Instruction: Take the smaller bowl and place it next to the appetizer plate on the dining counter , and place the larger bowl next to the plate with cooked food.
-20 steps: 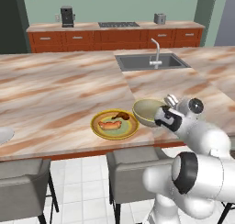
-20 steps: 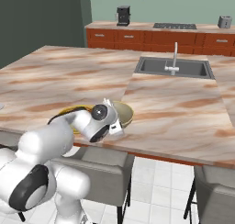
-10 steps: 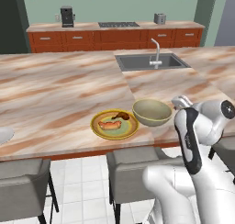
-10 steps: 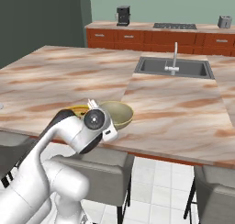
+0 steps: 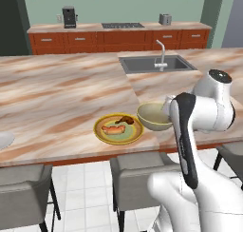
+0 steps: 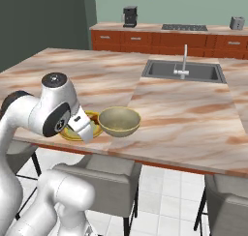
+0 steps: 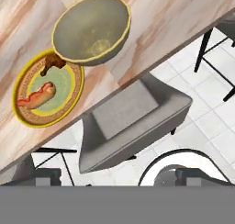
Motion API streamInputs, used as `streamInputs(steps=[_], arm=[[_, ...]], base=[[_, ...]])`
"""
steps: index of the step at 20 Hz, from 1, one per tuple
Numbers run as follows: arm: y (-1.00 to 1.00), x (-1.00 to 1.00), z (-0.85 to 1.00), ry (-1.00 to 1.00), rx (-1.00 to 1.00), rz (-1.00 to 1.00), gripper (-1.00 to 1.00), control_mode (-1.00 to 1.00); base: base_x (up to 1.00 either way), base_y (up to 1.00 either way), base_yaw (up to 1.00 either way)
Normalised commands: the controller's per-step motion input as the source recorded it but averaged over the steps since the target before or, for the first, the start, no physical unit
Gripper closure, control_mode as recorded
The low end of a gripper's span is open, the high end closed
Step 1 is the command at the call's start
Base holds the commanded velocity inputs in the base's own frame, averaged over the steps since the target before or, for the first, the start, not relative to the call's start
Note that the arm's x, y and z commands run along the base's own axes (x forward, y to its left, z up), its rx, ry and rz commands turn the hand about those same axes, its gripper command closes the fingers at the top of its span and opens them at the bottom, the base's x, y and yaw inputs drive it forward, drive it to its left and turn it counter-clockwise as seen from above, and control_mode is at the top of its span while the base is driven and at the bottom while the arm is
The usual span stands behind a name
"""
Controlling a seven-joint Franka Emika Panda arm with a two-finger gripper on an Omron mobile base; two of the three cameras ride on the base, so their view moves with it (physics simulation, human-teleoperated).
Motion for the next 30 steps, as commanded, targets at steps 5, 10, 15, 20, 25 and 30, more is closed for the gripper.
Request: streamInputs(steps=[5, 10, 15, 20, 25, 30], arm=[[0.45, -0.30, -0.33, 0.36, -0.14, 0.13, -1.00, -1.00], [-0.27, 0.00, -0.23, 0.15, 0.00, 0.06, -1.00, -1.00], [-0.27, -0.03, -0.18, 0.03, 0.00, 0.04, -1.00, 1.00], [0.00, 0.00, 0.00, 0.00, 0.00, 0.00, -1.00, 1.00], [0.00, 0.00, 0.00, 0.00, 0.00, 0.00, -1.00, 1.00], [0.00, 0.00, 0.00, 0.00, 0.00, 0.00, -1.00, 1.00]], base=[[0.00, 0.00, 0.00], [0.00, 0.00, 0.00], [-0.07, -0.14, 0.00], [-0.35, -1.00, -0.05], [-0.22, -1.00, -0.13], [-0.55, -1.00, -0.13]])
